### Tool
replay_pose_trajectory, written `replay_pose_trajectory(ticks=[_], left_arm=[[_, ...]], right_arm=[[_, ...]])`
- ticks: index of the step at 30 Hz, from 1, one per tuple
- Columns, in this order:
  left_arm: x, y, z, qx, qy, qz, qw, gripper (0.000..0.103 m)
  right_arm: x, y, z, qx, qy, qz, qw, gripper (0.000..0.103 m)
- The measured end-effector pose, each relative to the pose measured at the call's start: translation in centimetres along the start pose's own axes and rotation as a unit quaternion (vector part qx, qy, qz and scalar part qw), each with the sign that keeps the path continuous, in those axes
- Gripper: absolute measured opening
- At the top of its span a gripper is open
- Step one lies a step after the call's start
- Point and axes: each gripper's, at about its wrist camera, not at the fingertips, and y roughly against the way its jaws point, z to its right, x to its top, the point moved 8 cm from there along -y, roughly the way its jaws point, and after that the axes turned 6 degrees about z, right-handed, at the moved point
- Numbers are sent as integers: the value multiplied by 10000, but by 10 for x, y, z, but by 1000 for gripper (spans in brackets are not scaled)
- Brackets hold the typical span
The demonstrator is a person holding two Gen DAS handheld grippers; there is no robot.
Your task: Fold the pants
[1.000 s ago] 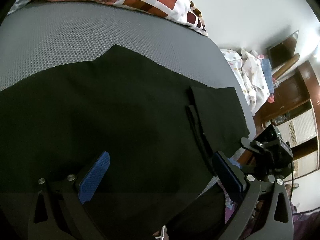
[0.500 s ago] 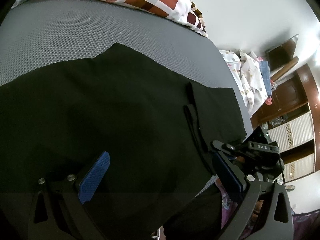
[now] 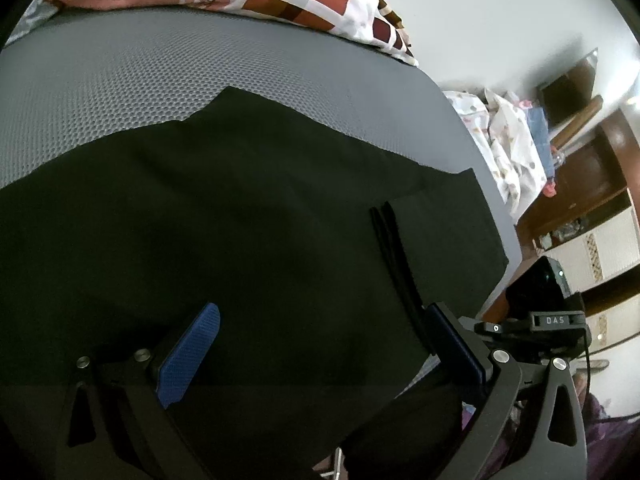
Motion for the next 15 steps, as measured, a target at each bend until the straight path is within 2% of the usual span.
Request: replay_pose_trajectory(ticks=[7,10,15], left_arm=[[0,-1,0,20,-22,-3,10000,102],[-1,-2,0,40,-54,-12,10000,102],[-1,-4,2,79,-123,-21,9999,102]], right_arm=[[3,3,-8,129,10,-34,9999,4],[0,-3,-5,54,30,-95,9999,4],[3,-12,7,228,-271,-287,9990,1]])
